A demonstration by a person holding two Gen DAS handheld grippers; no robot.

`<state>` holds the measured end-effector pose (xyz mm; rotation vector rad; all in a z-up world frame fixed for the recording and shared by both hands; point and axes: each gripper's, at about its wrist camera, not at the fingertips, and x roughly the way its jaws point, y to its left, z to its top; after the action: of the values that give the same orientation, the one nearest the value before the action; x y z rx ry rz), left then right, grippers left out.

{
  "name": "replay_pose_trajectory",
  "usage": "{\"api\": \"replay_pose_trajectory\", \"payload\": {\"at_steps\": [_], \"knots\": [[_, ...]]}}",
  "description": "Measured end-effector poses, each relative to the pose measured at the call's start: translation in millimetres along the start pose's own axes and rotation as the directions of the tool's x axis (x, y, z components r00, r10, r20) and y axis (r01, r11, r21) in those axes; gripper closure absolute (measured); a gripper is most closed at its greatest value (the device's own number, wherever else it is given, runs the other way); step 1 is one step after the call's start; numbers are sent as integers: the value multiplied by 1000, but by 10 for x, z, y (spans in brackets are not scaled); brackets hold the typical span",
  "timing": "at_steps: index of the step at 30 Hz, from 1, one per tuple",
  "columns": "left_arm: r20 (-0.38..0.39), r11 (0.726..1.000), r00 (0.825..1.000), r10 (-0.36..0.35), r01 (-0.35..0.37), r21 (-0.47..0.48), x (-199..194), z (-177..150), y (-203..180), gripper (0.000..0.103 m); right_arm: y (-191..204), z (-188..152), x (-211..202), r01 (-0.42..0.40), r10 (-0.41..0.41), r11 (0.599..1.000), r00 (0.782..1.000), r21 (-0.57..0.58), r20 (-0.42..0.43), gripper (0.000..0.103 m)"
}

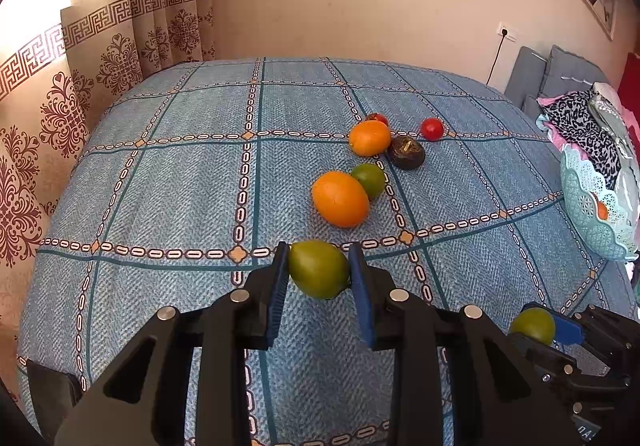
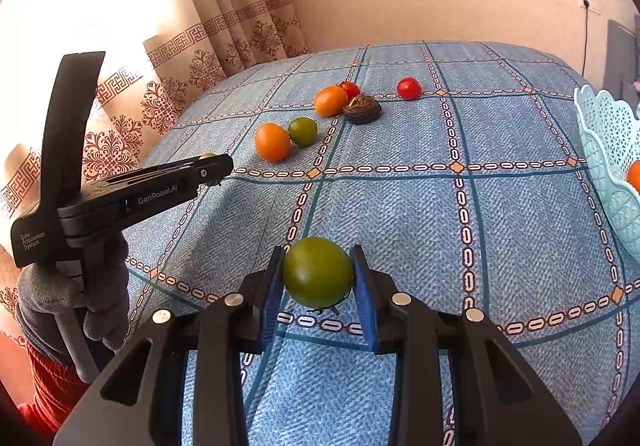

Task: Organize fruits
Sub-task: 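Carry the green lime in the left tool over the blue basket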

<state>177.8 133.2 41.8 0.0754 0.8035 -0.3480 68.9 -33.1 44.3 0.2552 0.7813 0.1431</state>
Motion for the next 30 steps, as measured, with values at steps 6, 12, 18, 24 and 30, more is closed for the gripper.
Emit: {"api": "replay_pose_trajectory", "payload": {"at_steps": [6,12,18,24,30], "knots": [[15,1000,1000,-9,9,26,-104,-13,-138,72,-156,41,-93,25,-26,999,999,29,28,70],[24,997,999,-23,21,70,-210,-40,-353,72,-310,99,-211,46,-50,997,997,57,62,70],[29,992,998,-46,43,119,-293,-67,-611,72,-469,141,-344,62,-71,994,993,87,97,70],[39,984,997,-70,63,165,-375,-67,-870,72,-644,160,-515,86,-102,989,986,118,134,70],[55,973,994,-98,84,215,-457,-45,-1161,72,-855,172,-732,120,-147,981,972,153,182,70]]}}
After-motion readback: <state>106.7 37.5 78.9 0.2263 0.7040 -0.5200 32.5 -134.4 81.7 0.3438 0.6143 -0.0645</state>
